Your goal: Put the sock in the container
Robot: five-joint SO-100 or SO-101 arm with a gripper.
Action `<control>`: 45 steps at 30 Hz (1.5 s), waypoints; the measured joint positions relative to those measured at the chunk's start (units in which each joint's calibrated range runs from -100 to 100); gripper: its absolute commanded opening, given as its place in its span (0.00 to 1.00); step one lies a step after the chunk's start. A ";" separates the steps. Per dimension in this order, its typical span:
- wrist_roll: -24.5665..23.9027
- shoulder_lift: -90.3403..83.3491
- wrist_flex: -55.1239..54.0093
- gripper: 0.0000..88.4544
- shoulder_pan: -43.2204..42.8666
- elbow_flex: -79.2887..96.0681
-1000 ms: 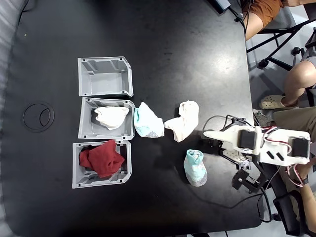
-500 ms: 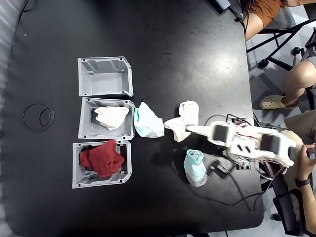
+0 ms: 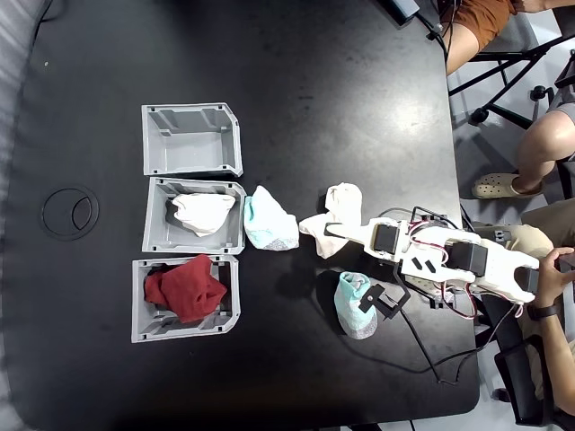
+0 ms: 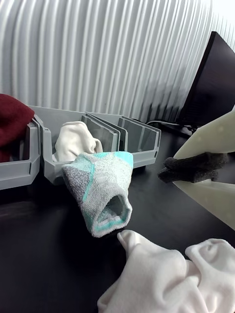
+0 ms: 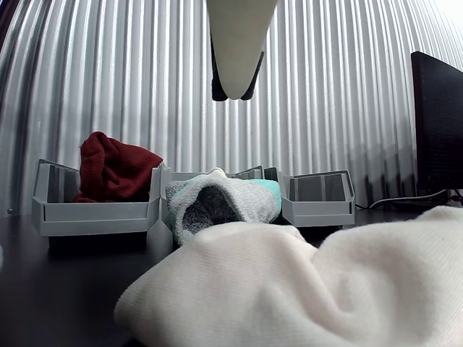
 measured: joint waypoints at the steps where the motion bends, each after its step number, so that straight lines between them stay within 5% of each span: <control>1: 0.00 0.00 -0.17 0.01 -0.11 0.72; 45: 0.00 0.08 -0.34 0.02 0.42 3.15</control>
